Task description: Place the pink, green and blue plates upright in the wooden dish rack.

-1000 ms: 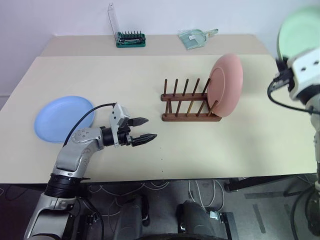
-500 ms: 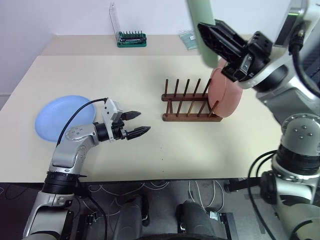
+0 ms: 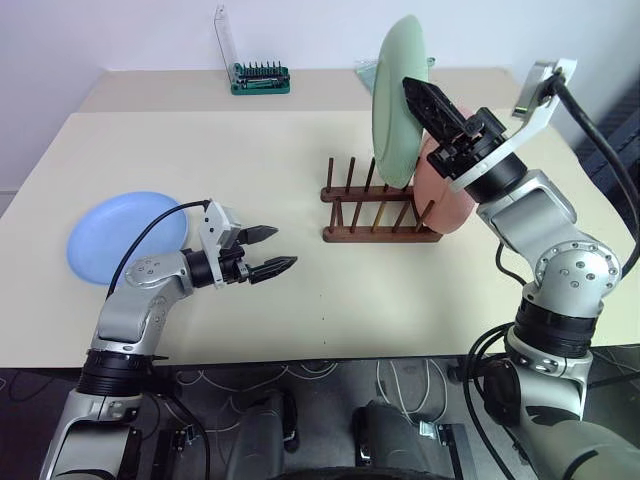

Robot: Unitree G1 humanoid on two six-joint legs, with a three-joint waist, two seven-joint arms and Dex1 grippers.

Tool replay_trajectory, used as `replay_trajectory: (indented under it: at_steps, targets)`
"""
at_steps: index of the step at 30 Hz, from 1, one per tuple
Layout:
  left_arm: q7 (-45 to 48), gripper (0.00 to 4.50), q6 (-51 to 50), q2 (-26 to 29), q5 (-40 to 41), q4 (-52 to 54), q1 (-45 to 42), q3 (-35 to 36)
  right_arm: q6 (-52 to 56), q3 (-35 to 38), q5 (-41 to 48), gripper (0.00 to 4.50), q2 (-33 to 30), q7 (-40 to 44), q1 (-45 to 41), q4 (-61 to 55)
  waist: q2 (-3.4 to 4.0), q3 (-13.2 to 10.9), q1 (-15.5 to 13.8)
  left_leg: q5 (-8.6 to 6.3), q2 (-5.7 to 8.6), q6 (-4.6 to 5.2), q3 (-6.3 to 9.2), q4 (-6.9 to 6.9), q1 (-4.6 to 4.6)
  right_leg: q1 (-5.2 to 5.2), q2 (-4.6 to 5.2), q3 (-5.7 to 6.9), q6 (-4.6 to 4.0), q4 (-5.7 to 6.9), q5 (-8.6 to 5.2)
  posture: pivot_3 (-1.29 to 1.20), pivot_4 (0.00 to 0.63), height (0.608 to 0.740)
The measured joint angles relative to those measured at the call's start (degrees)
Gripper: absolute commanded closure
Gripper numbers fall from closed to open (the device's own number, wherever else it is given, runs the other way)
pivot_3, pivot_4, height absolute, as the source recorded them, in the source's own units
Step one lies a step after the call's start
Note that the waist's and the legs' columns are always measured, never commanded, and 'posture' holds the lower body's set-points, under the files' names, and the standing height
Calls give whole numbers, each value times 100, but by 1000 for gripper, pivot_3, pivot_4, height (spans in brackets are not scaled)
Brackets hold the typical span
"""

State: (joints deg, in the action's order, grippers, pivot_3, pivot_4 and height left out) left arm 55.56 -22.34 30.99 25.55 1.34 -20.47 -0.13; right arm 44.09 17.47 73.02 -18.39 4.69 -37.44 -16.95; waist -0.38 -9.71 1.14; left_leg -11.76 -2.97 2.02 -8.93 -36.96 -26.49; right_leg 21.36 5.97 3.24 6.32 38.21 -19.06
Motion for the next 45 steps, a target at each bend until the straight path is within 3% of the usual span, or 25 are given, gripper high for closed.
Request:
replay_trajectory:
  at_steps: [21,22,24,30,45]
  targets:
    - [-5,493,-54,-41,118,123,-59,108,-78,78,180,4440,108,-387,390,397,0,0,0,0,0,0,0,2,0,1,1,-1,0,-1,0,0,150,732]
    - [-11,493,-54,-42,118,123,-59,108,-77,82,191,3815,108,-387,395,416,0,0,0,0,0,0,0,2,0,1,1,-1,0,-1,0,0,150,732]
    - [-21,493,-54,-42,118,123,-59,108,-75,84,209,3174,108,-387,396,449,0,0,2,0,0,0,0,2,0,1,1,-1,0,-1,0,0,150,732]
    - [-39,493,-54,-42,118,123,-59,108,-75,85,203,181,108,-386,426,507,0,0,-1,0,0,0,0,3,-1,1,1,-1,0,-1,0,0,150,732]
    - [-38,493,17,-55,112,112,-90,97,-135,2,-444,181,-364,9,213,495,1,0,-1,0,1,0,0,4,-1,2,2,-1,0,-2,0,0,150,732]
